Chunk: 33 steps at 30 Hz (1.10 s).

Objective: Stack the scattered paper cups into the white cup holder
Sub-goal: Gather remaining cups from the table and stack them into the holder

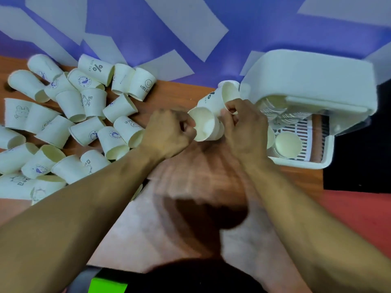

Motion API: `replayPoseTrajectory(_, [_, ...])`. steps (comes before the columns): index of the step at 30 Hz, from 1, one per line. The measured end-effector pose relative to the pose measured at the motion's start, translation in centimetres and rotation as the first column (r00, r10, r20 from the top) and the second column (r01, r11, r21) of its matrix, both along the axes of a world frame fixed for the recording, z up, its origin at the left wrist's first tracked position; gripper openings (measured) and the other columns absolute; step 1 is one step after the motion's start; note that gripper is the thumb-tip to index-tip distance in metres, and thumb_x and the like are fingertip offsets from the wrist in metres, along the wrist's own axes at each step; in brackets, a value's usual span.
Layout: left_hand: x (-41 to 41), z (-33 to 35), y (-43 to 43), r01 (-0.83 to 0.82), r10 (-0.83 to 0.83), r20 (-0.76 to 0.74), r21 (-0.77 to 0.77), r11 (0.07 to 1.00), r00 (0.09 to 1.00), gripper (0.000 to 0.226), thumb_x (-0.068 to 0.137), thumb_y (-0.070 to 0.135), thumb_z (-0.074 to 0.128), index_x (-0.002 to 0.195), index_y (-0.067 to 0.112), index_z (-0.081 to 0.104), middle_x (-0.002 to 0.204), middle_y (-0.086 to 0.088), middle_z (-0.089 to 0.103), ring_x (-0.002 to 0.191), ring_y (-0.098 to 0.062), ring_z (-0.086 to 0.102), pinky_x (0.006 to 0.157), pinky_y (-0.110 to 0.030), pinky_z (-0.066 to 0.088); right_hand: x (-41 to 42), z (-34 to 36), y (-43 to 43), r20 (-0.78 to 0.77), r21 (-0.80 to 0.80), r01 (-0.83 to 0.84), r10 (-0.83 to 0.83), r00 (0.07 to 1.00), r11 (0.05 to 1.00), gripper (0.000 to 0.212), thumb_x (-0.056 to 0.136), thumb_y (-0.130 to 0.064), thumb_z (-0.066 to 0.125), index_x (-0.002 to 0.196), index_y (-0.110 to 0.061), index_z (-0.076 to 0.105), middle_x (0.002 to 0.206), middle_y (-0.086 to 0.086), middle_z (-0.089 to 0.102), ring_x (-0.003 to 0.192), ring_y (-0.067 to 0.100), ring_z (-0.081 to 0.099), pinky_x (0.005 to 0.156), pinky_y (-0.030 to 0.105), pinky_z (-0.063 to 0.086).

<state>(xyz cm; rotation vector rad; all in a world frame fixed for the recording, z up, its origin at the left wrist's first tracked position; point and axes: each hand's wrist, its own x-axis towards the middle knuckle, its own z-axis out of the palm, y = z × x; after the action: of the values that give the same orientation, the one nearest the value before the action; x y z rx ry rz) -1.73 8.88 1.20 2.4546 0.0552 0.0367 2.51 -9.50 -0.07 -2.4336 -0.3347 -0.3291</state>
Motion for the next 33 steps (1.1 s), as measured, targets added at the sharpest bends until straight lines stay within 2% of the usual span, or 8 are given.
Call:
replayPoseTrajectory(5, [-1.3,1.7,-2.6,0.188,-0.187,-0.039,0.038,0.981,0.982,0.029,0.074,0.01,0.064,0.101,0.015,0.072,0.104,0.002,0.071,0.088,-0.018,0.064,0.078,-0.021,0.045,-2.2,1.6,-3.5,0.042,0.011,0.044,-0.044,0.998,0.999,0.008,0.088,-0.019,0.063,0.089,-0.011,0.065,0.083,0.006,0.062,0.072,0.026,0.057,0.061,0.031,0.035])
replayPoseTrajectory(11, [-2.0,2.7,-5.3,0.307,-0.308,0.003,0.053,0.95,0.951,0.011,0.085,0.021,0.07,0.096,0.022,0.071,0.095,0.006,0.069,0.074,-0.013,0.06,0.073,-0.033,0.051,-4.0,3.5,-8.6,0.053,0.07,0.138,-0.142,0.988,0.988,0.013,0.09,-0.024,0.061,0.089,-0.012,0.065,0.081,0.003,0.064,0.068,0.025,0.058,0.061,0.038,0.045])
replayPoseTrajectory(16, [-2.1,3.3,-7.6,0.343,-0.345,0.051,0.051,0.938,0.937,0.008,0.086,0.028,0.073,0.087,0.02,0.072,0.135,0.01,0.053,0.069,-0.003,0.06,0.071,-0.028,0.049,-5.8,4.5,-13.1,0.046,0.084,0.247,-0.251,0.967,0.965,0.013,0.089,-0.023,0.065,0.09,-0.01,0.068,0.082,0.003,0.067,0.066,0.022,0.061,0.066,0.037,0.05])
replayPoseTrajectory(18, [-2.0,3.4,-8.5,0.339,-0.341,0.05,0.041,0.94,0.939,0.013,0.087,0.032,0.072,0.081,0.021,0.07,0.14,0.01,0.047,0.07,0.0,0.058,0.074,-0.027,0.047,-6.2,4.4,-14.9,0.021,0.082,0.284,-0.287,0.958,0.955,0.014,0.089,-0.025,0.064,0.091,-0.012,0.068,0.084,0.002,0.069,0.068,0.021,0.062,0.067,0.039,0.051])
replayPoseTrajectory(21, [-1.9,3.5,-9.9,0.304,-0.304,0.063,0.012,0.953,0.951,0.013,0.088,0.028,0.07,0.079,0.019,0.07,0.13,0.009,0.049,0.071,-0.002,0.055,0.074,-0.026,0.043,-6.6,4.3,-17.0,0.003,0.077,0.321,-0.322,0.947,0.944,0.014,0.089,-0.026,0.065,0.092,-0.013,0.069,0.086,0.001,0.069,0.07,0.021,0.063,0.069,0.04,0.052])
replayPoseTrajectory(26, [-1.4,3.4,-11.9,0.234,-0.242,0.092,0.094,0.968,0.966,0.016,0.091,0.036,0.066,0.093,0.023,0.075,0.076,0.014,0.045,0.068,-0.007,0.042,0.062,-0.028,0.028,-6.7,3.5,-18.7,0.018,0.027,0.281,-0.282,0.959,0.959,0.008,0.087,-0.022,0.066,0.091,-0.015,0.068,0.085,0.002,0.065,0.065,0.022,0.06,0.064,0.041,0.052])
replayPoseTrajectory(29, [-0.9,3.6,-13.1,0.219,-0.23,0.091,0.119,0.969,0.969,0.016,0.092,0.035,0.063,0.097,0.025,0.076,0.072,0.011,0.052,0.07,-0.016,0.052,0.063,-0.029,0.032,-6.4,2.7,-19.3,0.001,0.007,0.247,-0.247,0.969,0.969,0.009,0.086,-0.019,0.068,0.093,-0.015,0.069,0.089,0.003,0.065,0.064,0.022,0.06,0.064,0.041,0.053])
replayPoseTrajectory(33, [-0.4,3.3,-14.2,0.212,-0.222,0.073,0.121,0.97,0.972,0.021,0.089,0.025,0.062,0.107,0.02,0.074,0.085,0.001,0.069,0.078,-0.023,0.064,0.073,-0.032,0.048,-5.8,1.8,-19.7,-0.015,-0.031,0.241,-0.242,0.97,0.97,0.009,0.087,-0.023,0.067,0.09,-0.015,0.069,0.084,0.003,0.064,0.063,0.024,0.06,0.063,0.04,0.052])
